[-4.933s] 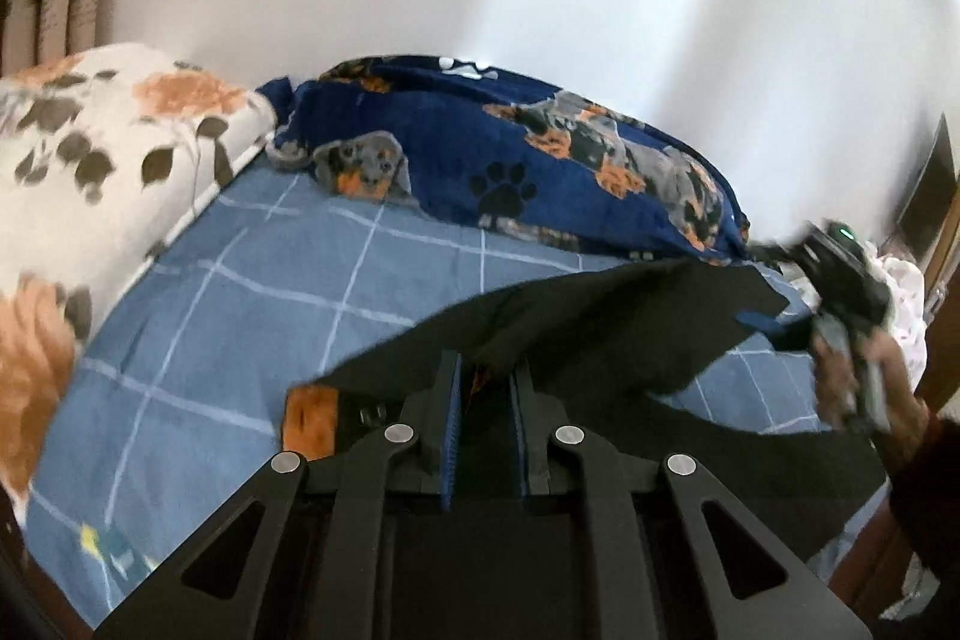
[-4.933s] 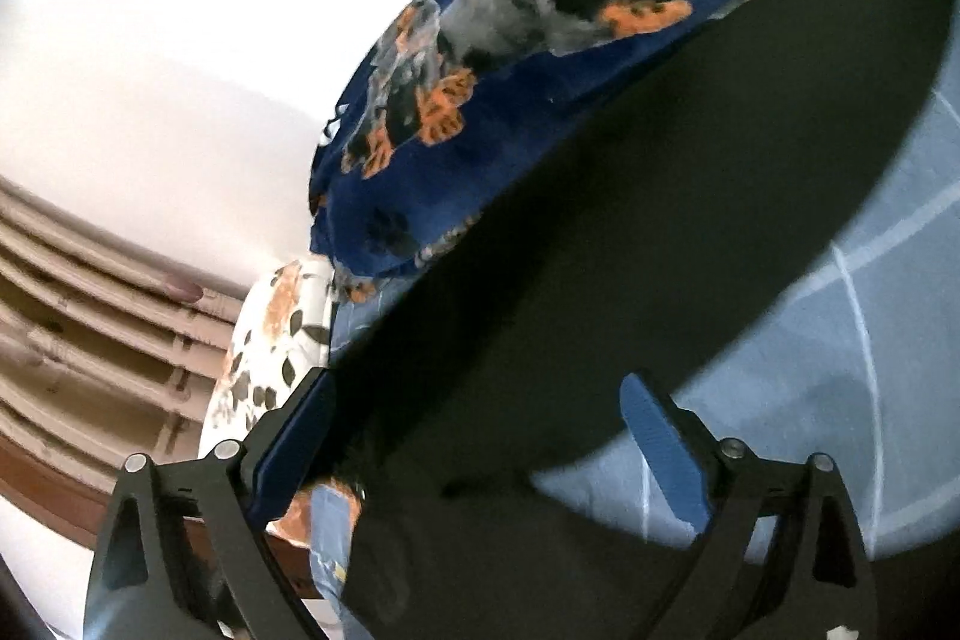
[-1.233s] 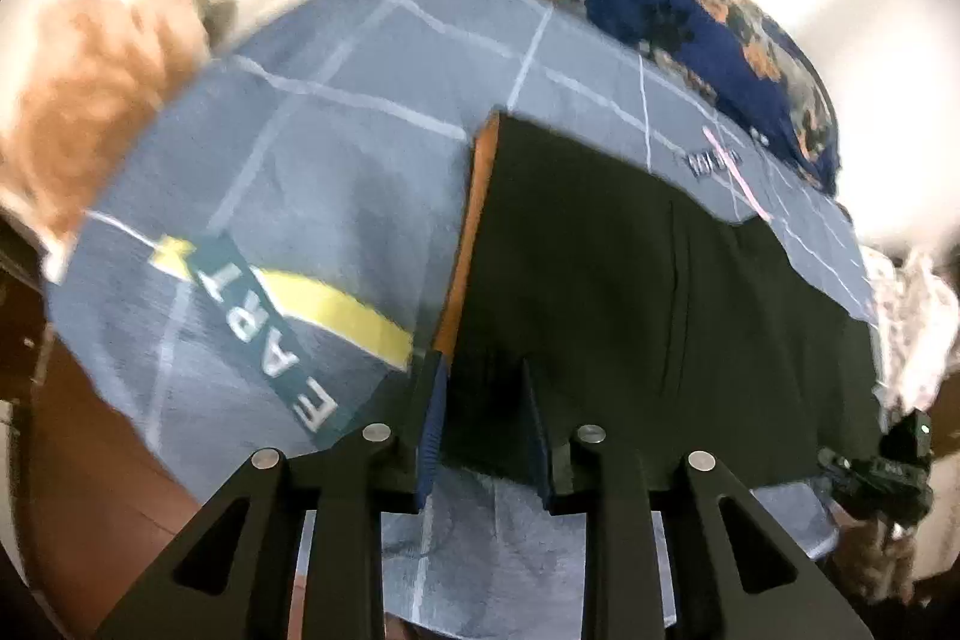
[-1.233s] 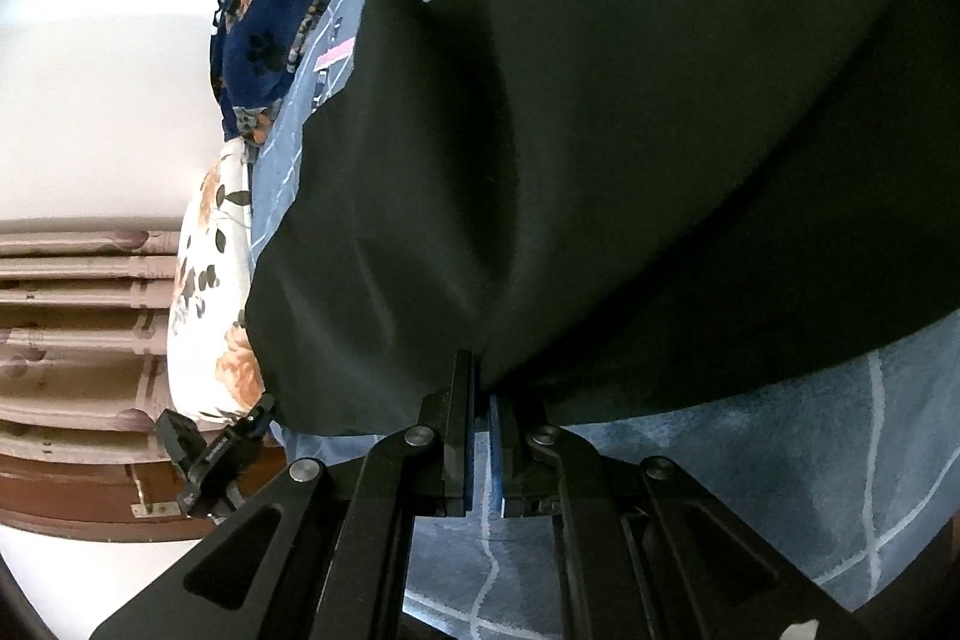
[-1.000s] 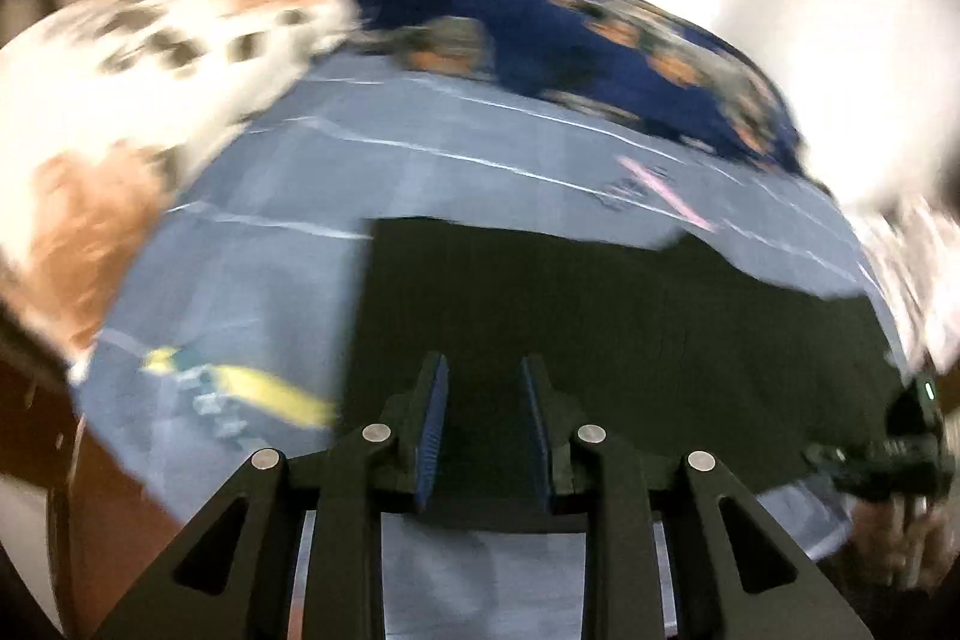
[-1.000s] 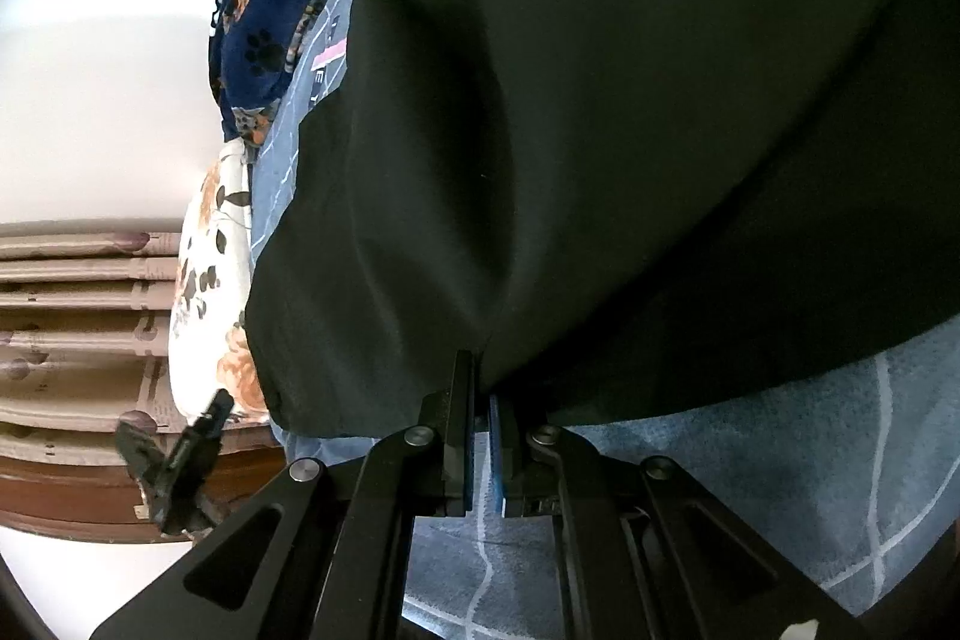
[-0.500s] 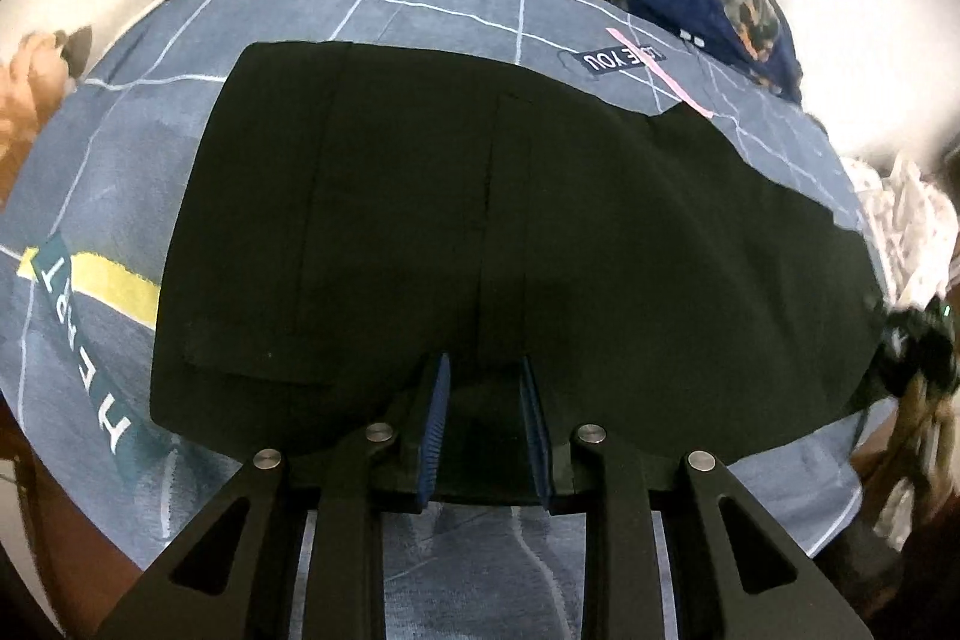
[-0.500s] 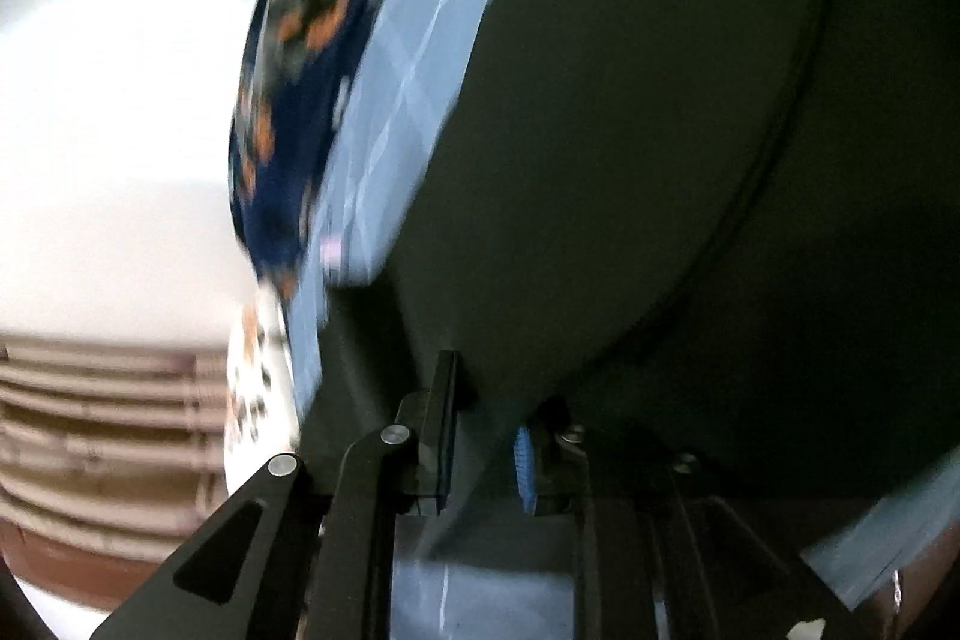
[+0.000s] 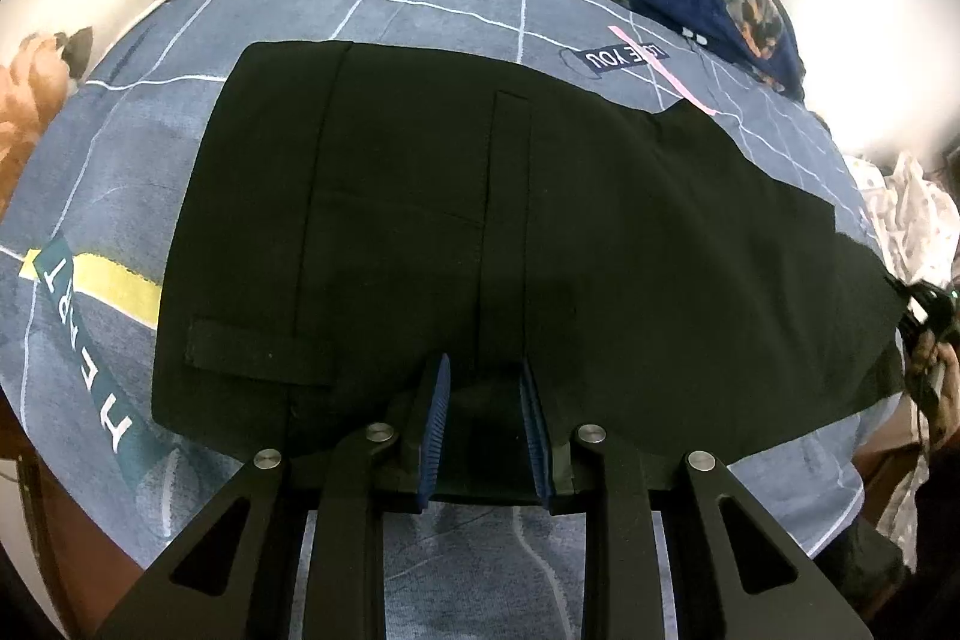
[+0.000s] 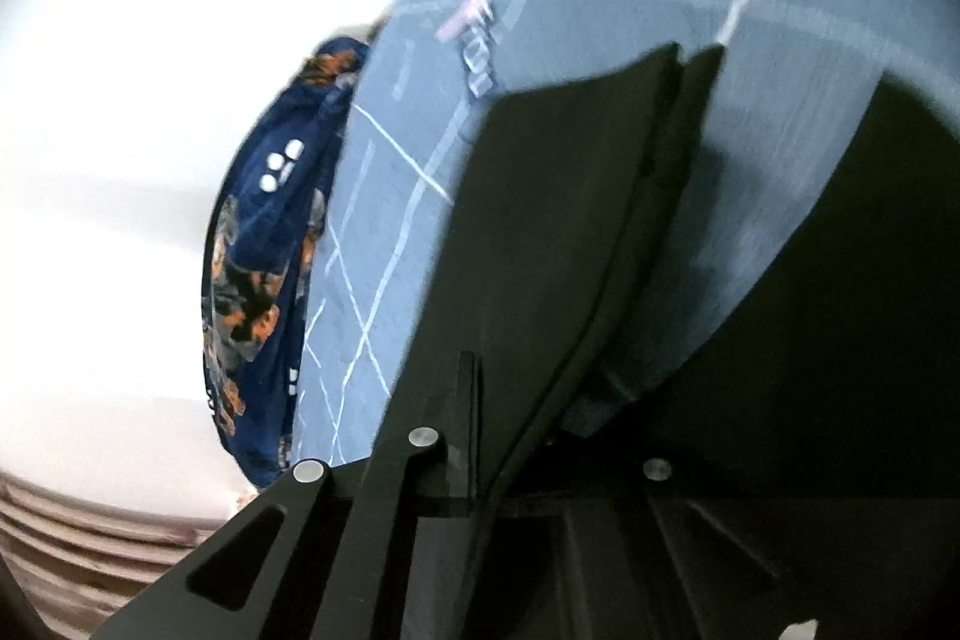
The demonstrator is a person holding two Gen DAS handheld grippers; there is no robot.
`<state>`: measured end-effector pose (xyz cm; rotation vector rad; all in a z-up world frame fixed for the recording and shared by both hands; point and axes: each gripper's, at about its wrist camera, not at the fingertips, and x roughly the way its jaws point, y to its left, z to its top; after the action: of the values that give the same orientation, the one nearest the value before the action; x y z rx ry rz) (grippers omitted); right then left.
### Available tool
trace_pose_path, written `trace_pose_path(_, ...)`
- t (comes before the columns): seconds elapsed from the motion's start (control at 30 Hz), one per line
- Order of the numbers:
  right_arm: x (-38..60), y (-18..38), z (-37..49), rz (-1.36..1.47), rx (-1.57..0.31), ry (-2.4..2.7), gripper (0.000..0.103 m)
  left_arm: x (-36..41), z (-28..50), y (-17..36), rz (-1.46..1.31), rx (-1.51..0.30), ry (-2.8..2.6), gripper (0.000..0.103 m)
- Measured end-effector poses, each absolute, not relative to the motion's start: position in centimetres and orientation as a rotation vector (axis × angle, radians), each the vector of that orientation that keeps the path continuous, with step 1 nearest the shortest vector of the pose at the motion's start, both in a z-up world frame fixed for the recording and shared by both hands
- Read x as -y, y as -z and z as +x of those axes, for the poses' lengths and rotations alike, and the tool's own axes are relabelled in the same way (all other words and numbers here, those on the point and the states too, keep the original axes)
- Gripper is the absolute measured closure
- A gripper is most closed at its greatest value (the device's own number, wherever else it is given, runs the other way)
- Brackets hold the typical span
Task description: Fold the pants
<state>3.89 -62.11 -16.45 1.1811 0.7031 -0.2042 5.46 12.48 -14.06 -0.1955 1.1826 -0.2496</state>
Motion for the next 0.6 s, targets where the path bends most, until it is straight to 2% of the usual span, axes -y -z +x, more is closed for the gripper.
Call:
trace_pose_path(0.17, 61.9, 15.7, -1.1, 1.168, -0.687, 0.227, 0.1, -12.4, 5.3, 14.1, -0.192, -1.183, 0.259, 0.077)
trace_pose_path(0.33, 62.2, 18.6, -6.0, 1.237, -0.693, 0.24, 0.1, -12.6, 5.4, 14.2, -0.198, -1.185, 0.268, 0.077)
trace_pose_path(0.6, 63.4, 21.7, -8.6, 1.431, -0.633, 0.193, 0.099, -12.7, 5.4, 14.2, -0.197, -1.185, 0.268, 0.077)
